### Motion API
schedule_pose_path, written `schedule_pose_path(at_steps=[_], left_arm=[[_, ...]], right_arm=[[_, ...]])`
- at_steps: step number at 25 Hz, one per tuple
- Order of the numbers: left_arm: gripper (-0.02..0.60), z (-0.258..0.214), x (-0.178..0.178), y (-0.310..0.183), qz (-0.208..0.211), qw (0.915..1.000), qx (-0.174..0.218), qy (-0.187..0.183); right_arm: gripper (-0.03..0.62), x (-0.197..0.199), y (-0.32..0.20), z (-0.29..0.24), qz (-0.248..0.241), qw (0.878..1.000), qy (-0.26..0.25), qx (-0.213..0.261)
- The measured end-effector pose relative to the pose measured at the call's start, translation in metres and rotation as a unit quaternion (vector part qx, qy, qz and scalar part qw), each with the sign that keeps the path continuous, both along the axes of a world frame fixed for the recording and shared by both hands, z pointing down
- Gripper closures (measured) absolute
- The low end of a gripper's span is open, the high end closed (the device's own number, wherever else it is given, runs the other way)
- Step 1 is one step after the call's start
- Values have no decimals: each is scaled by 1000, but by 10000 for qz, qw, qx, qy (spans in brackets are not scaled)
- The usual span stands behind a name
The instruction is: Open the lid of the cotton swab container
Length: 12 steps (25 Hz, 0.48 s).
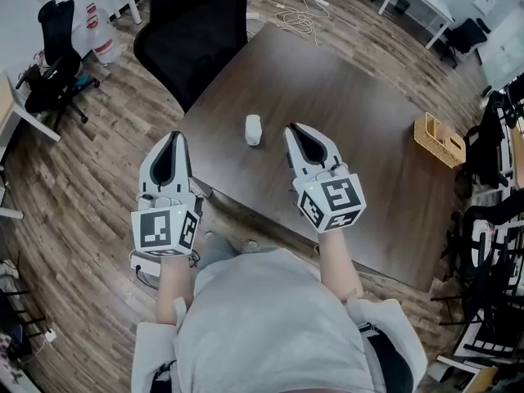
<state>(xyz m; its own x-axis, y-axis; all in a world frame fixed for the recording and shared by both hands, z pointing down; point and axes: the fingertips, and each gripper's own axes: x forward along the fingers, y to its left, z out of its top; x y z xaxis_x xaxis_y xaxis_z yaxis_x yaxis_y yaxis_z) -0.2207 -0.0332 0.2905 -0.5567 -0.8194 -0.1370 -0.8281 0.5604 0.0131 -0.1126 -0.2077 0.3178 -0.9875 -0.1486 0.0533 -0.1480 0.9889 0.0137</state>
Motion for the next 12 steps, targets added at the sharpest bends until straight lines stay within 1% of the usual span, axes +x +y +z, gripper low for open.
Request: schedule_pose_path(at_steps=[5,12], left_arm=[[568,8,-32,-5,110,9999,-20,94],[568,9,-84,-37,639,9978,-86,144]], right_arm=[[568,-28,-2,12,113,9997,190,-74],[568,-72,-13,39,450,9965,658,-254]])
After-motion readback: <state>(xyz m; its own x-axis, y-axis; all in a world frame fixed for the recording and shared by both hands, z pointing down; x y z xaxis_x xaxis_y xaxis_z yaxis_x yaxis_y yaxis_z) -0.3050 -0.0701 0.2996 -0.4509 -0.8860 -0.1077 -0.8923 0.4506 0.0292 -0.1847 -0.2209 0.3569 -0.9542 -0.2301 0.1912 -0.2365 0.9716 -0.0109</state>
